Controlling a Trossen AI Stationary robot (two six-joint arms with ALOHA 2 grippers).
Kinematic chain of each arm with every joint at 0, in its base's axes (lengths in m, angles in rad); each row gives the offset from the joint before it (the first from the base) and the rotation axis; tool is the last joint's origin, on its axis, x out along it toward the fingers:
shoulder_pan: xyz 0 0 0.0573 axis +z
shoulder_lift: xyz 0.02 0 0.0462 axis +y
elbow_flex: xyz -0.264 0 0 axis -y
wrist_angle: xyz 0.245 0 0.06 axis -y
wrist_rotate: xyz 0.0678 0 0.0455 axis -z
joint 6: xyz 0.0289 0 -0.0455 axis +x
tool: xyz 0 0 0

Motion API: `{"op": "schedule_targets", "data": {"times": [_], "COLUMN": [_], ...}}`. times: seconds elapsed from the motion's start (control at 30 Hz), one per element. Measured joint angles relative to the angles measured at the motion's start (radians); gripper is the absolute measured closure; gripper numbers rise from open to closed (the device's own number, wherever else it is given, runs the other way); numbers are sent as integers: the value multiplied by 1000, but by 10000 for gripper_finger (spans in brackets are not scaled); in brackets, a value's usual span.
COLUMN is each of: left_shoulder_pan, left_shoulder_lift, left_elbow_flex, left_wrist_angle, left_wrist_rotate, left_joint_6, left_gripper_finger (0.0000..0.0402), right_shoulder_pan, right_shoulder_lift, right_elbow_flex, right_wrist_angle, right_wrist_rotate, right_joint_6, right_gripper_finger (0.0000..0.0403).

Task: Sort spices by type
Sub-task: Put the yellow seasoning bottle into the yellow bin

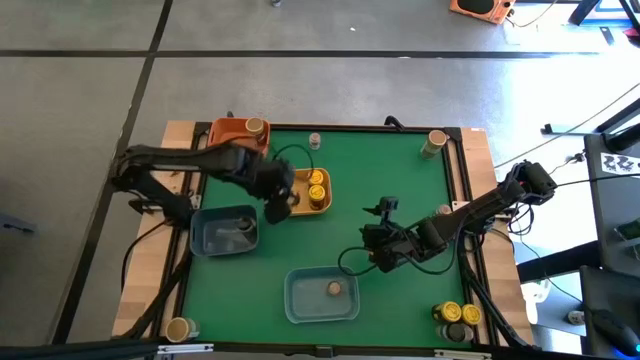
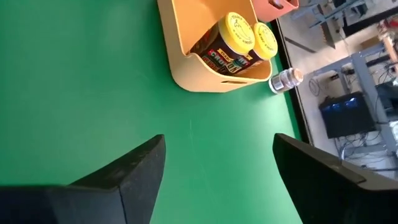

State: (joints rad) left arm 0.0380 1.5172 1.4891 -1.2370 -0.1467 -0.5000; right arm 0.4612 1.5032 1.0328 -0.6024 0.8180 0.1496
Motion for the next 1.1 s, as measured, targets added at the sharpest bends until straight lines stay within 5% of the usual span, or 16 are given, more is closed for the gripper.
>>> {"op": "schedule_targets", "data": {"times": [0.27, 0.73, 1.1], "left_shoulder_pan": [129, 186, 186], "left_shoulder_lift": [148, 368, 356], "left_elbow_flex": [0, -1, -1], "left_wrist_angle": [5, -59, -65], "left_wrist_rotate": [-73, -65, -63], "left_joint_6": [170, 278, 297], "left_gripper_finger": [172, 170, 95], "right_shoulder_pan": [-78, -268, -329], "right_shoulder_lift": [0, 0, 0], "right_elbow_flex": [0, 0, 0], "right_wrist_angle": [-7, 29, 33], "right_wrist_rotate": [-23, -316, -339], "right_joint_6": [-52, -193, -280], "right_gripper_finger": [107, 107, 107]}}
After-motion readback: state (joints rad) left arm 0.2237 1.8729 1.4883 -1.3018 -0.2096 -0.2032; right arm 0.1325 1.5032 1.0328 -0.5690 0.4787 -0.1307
